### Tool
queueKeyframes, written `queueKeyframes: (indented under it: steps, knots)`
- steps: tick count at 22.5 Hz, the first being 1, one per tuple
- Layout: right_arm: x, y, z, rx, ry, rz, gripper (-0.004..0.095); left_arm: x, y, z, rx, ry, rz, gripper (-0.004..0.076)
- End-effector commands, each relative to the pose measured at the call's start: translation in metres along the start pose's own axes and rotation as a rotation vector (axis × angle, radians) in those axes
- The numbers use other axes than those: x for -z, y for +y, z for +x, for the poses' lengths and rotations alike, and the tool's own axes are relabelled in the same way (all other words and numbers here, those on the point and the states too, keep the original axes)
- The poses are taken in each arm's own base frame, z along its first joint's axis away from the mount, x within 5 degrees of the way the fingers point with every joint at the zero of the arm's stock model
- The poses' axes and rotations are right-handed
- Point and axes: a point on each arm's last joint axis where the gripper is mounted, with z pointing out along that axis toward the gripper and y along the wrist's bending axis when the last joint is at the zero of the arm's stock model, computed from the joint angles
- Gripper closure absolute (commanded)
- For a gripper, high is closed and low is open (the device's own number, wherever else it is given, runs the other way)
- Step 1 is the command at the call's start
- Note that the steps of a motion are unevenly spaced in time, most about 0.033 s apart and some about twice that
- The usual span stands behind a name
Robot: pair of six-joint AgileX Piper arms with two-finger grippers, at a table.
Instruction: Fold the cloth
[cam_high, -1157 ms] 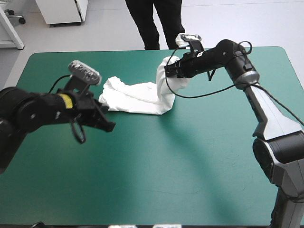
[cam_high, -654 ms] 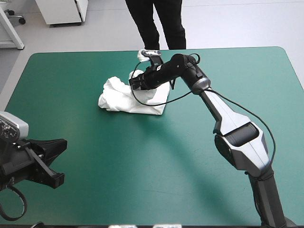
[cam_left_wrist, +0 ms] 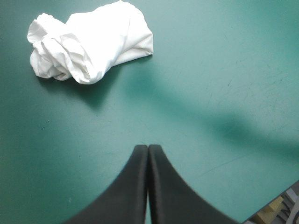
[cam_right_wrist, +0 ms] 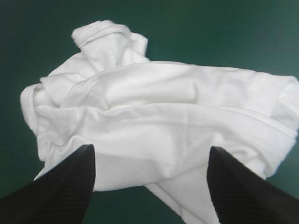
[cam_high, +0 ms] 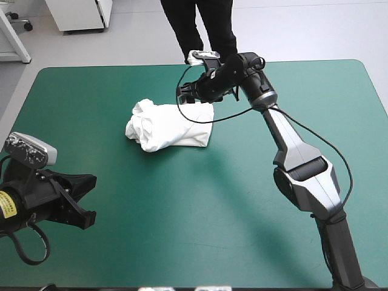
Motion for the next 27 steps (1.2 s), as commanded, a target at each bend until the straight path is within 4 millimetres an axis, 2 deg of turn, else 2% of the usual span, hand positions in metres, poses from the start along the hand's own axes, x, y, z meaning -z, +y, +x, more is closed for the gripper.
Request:
queueKeyframes:
  steps: [1,4,9,19,22,24,25,26,27]
  knots:
    - [0.041,-0.006,-0.012,-0.036,-0.08,0.03,0.0277,0.003,-0.002,-0.006,0.015,-0.04,0.013,0.0733]
    - [0.033,-0.03,-0.008,-0.057,-0.043,0.104,0.0277,0.003,-0.002,-0.006,0.016,-0.042,0.013,0.0733]
    - [0.006,-0.048,0.009,-0.033,0.077,0.149,0.0277,0.003,-0.002,-0.009,0.017,-0.07,0.014,0.0733]
    - [-0.022,-0.057,0.02,-0.025,0.077,0.093,0.0288,0.003,-0.001,-0.009,0.033,-0.07,0.011,0.0733]
    - [-0.037,-0.059,0.027,-0.042,0.068,0.023,0.0375,0.003,-0.001,-0.009,0.036,-0.07,0.011,0.0733]
    - [-0.042,-0.062,0.03,-0.031,0.071,0.026,0.0496,0.003,-0.001,-0.009,0.037,-0.071,0.011,0.0733]
    - [-0.045,-0.063,0.032,-0.004,0.081,0.024,0.0655,0.003,-0.001,-0.009,0.037,-0.072,0.011,0.0733]
    - [-0.045,-0.063,0.033,0.015,0.085,0.023,0.0757,0.003,-0.001,-0.009,0.036,-0.074,0.011,0.0733]
    - [-0.045,-0.063,0.032,0.037,0.083,0.022,0.0919,0.003,-0.001,-0.009,0.036,-0.078,0.009,0.0733]
